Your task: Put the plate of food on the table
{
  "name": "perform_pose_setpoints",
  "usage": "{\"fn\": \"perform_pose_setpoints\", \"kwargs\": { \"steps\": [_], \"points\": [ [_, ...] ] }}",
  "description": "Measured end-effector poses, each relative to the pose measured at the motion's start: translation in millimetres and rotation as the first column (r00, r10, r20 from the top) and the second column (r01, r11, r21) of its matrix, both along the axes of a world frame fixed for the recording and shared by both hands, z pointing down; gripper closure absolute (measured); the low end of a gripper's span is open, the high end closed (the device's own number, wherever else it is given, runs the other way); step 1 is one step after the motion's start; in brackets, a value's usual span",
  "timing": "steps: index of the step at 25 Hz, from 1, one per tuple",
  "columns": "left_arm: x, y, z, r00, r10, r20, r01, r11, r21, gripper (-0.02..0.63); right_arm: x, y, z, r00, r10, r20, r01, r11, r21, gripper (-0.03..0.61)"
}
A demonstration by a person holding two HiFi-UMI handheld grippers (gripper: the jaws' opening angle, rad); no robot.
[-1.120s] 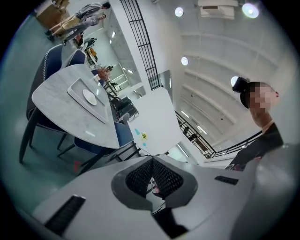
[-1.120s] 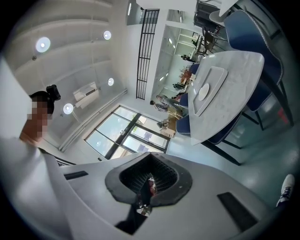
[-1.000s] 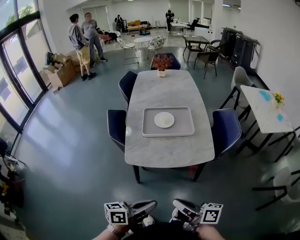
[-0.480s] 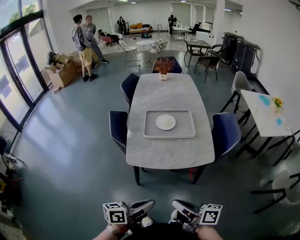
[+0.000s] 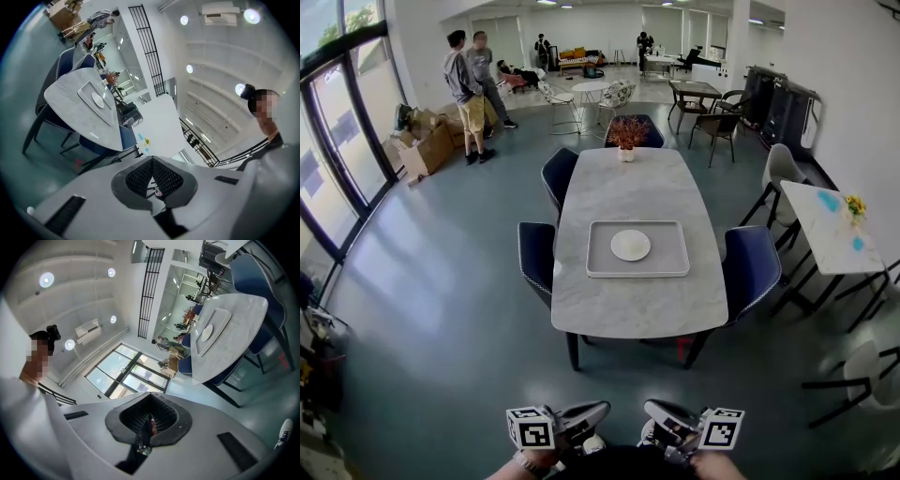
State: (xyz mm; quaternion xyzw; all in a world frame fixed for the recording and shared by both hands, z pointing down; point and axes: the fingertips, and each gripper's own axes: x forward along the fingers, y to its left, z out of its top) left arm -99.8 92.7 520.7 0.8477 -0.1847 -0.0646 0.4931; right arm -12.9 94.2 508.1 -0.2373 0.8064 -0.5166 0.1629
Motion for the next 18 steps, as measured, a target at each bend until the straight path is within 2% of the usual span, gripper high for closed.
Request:
{"fn": "perform_pose_setpoints", "kwargs": {
  "steps": [2,5,11,14,18],
  "points": [
    [-1,0,-1,1.000,-0.004,-0.006,0.004,1.000,-0.008,0.607,0,-1,-1,1.000,0.004,-0.016,-0.004,1.000,0.005,0.568],
    [-4,-1,-2,1.000,-0.015,-0.009,0.014,1.000,-0.020,0.607,-3,0,-3,1.000,0.005,0.029,-0.005,1.000,-0.015,0.568],
    [4,0,3,1.000,-0.005,0.011,0.005,1.000,-0.010,0.607,8,1,3,1.000,0.009,-0.019,-0.009,1.000,0.003,0.568],
    [4,2,2,1.000,-0.003,-0.001,0.003,1.000,-0.019,0.607,3,4,0,0.999,0.011,0.053,-0.010,0.999,-0.030,0.568],
    [5,2,2,1.000,-0.008,-0.006,0.008,1.000,-0.028,0.607,8,4,2,1.000,0.012,0.003,-0.012,1.000,-0.009,0.568]
  ]
}}
